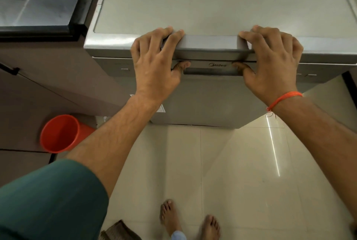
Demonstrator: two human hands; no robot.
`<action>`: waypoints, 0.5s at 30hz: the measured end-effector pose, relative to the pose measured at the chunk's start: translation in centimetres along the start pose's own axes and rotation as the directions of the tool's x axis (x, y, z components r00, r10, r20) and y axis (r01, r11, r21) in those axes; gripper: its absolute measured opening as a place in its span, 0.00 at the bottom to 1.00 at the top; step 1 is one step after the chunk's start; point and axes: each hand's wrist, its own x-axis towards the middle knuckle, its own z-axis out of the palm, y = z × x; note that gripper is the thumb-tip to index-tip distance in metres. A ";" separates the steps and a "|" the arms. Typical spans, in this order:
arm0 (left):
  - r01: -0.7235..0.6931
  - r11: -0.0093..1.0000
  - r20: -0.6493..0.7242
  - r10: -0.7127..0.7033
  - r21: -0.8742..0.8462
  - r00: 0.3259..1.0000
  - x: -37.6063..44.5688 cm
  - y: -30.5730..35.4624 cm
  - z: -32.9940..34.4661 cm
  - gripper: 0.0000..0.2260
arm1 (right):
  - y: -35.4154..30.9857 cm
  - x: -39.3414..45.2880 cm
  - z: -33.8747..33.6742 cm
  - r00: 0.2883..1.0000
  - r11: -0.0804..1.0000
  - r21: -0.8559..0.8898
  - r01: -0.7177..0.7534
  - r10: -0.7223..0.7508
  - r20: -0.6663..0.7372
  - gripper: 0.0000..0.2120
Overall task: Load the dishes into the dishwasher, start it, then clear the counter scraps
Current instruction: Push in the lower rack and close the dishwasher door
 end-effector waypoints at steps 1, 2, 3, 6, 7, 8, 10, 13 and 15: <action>0.002 1.000 0.003 -0.002 -0.003 1.000 0.0 0.1 -0.1 0.29 | -0.2 0.0 -0.1 1.000 1.000 0.003 -0.010 0.010 0.006 0.29; 0.003 1.000 0.007 -0.003 -0.005 1.000 0.1 0.1 -0.2 0.29 | -0.4 0.0 -0.2 1.000 1.000 0.005 -0.018 0.018 0.008 0.29; 0.003 1.000 0.017 -0.003 -0.008 1.000 0.0 0.2 -0.4 0.29 | -0.6 0.0 -0.3 1.000 1.000 0.006 -0.027 0.027 0.008 0.29; -0.018 1.000 0.054 0.018 0.000 0.998 0.0 0.2 -0.7 0.30 | -1.2 -0.1 -0.4 0.999 0.999 0.004 -0.050 0.050 0.010 0.28; -0.029 1.000 0.068 0.028 0.006 0.997 0.0 0.1 -0.8 0.31 | -1.5 -0.2 -0.4 0.998 0.998 -0.001 -0.057 0.057 0.015 0.28; -0.038 0.999 0.084 0.037 0.012 0.996 -0.1 0.1 -0.9 0.31 | -1.7 -0.2 -0.4 0.998 0.998 -0.008 -0.066 0.066 0.023 0.28; -0.055 0.998 0.125 0.052 0.020 0.991 0.0 0.0 -1.3 0.33 | -2.3 -0.2 -0.5 0.995 0.996 -0.030 -0.084 0.085 0.042 0.28; -0.064 0.998 0.223 0.058 0.023 0.973 0.1 -0.1 -2.1 0.37 | -3.1 -0.2 -0.9 0.989 0.993 -0.076 -0.095 0.102 0.102 0.29; -0.069 0.997 0.297 0.061 0.017 0.953 0.4 -0.2 -3.0 0.40 | -3.5 0.1 -1.5 0.980 0.990 -0.102 -0.095 0.111 0.165 0.31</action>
